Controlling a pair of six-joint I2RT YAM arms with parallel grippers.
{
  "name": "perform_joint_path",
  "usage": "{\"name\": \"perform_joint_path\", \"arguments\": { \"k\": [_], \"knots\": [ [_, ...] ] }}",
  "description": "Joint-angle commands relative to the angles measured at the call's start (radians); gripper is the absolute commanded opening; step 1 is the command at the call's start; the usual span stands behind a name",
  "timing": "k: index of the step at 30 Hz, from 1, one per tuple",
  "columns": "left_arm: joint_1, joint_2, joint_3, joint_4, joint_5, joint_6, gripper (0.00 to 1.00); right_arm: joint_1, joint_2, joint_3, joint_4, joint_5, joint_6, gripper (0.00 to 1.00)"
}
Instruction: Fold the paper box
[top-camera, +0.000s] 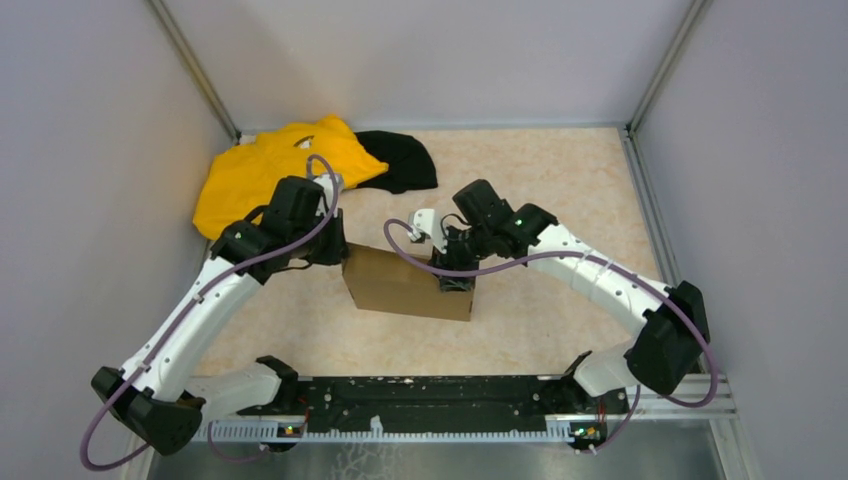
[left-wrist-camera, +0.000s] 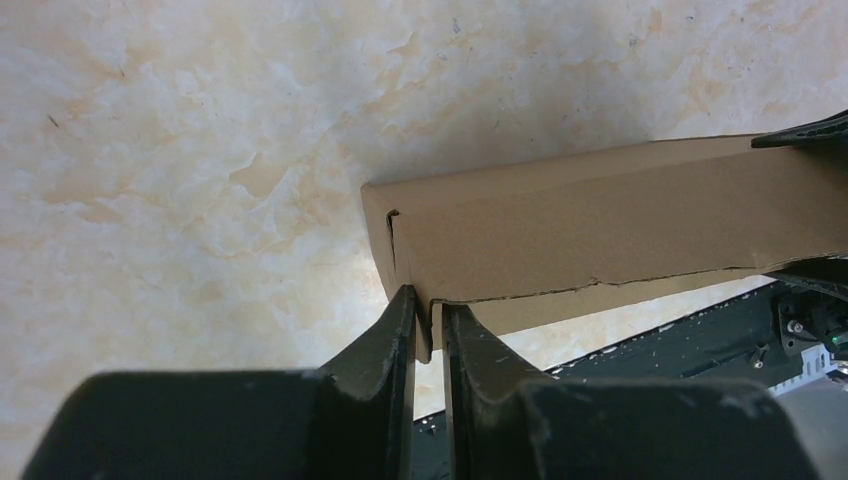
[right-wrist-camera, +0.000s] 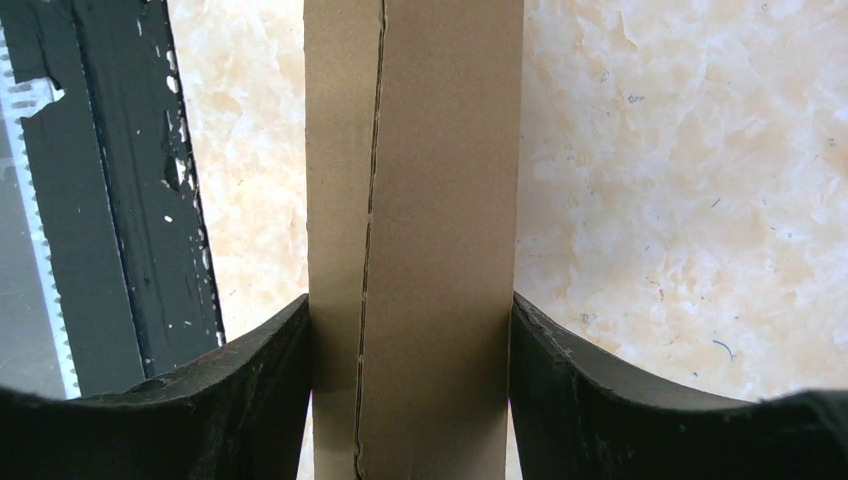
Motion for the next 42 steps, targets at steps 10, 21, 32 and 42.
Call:
{"name": "perform_joint_path", "arguments": {
  "k": [10, 21, 32, 42],
  "knots": [
    [-0.002, 0.043, 0.097, -0.022, 0.175, -0.004, 0.19, -0.004, 0.055, -0.058, 0.143, 0.026, 0.015, 0.46],
    [0.002, 0.062, 0.114, -0.025, 0.186, 0.004, 0.19, -0.002, 0.04, -0.054, 0.139, 0.01, 0.031, 0.55],
    [0.004, 0.046, 0.068, 0.002, 0.192, 0.005, 0.2, 0.026, 0.022, 0.043, 0.159, 0.044, 0.101, 0.99],
    [0.004, 0.041, 0.052, 0.007, 0.189, 0.0, 0.2, 0.023, -0.07, 0.135, 0.241, 0.358, 0.33, 0.99]
  ]
}}
